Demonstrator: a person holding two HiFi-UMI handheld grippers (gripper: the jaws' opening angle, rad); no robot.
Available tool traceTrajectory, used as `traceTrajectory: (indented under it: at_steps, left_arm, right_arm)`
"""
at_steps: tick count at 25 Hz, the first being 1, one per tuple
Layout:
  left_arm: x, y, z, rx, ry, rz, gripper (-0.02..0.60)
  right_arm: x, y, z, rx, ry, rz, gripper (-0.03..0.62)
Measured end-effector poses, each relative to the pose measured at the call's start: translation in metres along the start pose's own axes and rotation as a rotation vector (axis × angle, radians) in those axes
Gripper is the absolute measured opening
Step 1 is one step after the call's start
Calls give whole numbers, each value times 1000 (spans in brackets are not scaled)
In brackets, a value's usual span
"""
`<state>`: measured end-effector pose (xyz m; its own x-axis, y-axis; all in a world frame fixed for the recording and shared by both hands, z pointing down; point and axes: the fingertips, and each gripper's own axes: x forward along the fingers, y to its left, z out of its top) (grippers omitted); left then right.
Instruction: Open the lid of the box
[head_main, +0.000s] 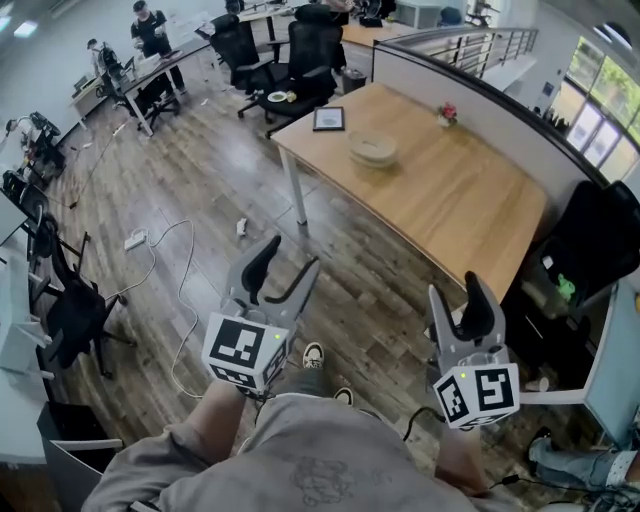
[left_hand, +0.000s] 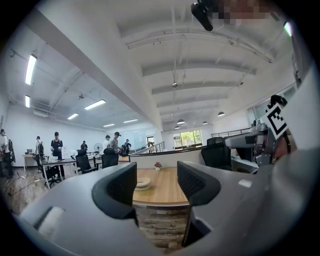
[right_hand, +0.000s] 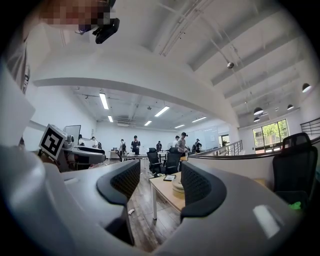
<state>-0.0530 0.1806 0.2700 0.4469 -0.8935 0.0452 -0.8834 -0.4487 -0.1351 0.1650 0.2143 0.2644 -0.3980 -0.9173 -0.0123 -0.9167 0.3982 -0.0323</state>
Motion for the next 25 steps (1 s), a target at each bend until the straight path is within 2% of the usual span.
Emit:
traceTrajectory:
  at_steps: [7,14,25]
  left_arm:
    - [13,11,-5,11,-3,14,253]
    - [49,36,-15,21,7,0,252]
    - [131,132,-26,43,14,-23,252]
  right_arm:
    - [15,-14,7,10,-61,-19,242]
    - [64,-22,-8,0,-22,-16,242]
    - [196,-18,-24,-29,39,-14,242]
